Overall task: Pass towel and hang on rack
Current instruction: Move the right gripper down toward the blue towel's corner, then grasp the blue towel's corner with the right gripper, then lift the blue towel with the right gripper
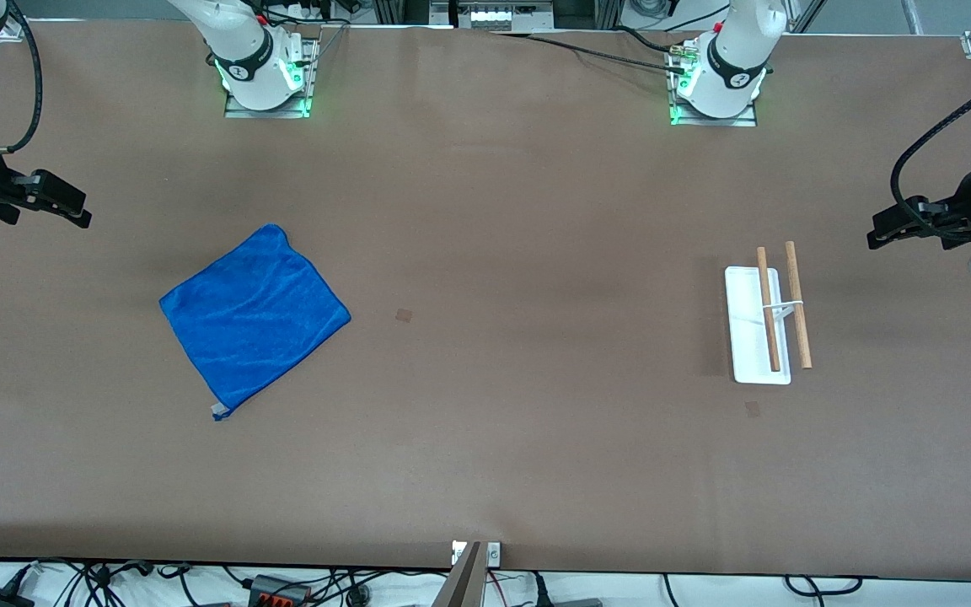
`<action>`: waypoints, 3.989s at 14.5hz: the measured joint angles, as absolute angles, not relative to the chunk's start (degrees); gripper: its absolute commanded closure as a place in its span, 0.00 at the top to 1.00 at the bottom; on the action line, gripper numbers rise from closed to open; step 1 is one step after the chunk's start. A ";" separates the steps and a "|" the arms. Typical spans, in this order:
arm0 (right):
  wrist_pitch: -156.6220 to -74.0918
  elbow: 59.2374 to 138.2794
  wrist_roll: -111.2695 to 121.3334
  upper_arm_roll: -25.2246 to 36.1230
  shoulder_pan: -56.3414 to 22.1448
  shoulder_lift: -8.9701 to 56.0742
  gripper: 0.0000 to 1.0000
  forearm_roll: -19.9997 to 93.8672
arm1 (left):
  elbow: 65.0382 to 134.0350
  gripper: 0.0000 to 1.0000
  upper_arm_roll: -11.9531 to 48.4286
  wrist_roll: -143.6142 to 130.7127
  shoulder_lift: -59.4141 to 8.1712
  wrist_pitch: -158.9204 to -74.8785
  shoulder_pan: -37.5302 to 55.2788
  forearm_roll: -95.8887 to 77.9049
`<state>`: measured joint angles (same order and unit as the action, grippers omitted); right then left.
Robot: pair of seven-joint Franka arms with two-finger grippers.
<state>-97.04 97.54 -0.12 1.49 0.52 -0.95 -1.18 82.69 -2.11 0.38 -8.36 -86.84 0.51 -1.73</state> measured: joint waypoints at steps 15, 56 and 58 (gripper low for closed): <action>-121.49 98.61 -0.15 0.46 -1.20 22.89 1.00 -1.16 | 82.68 1.00 -2.03 0.38 -8.33 -86.87 0.54 -1.73; -123.69 76.63 0.11 0.28 -3.79 51.87 0.80 1.99 | 82.68 1.00 -2.08 0.38 -8.00 -85.69 -0.47 -2.93; -123.62 76.30 0.11 0.28 -3.80 52.09 0.66 1.99 | 82.68 1.00 -2.08 0.38 -8.00 -85.69 -0.47 -2.93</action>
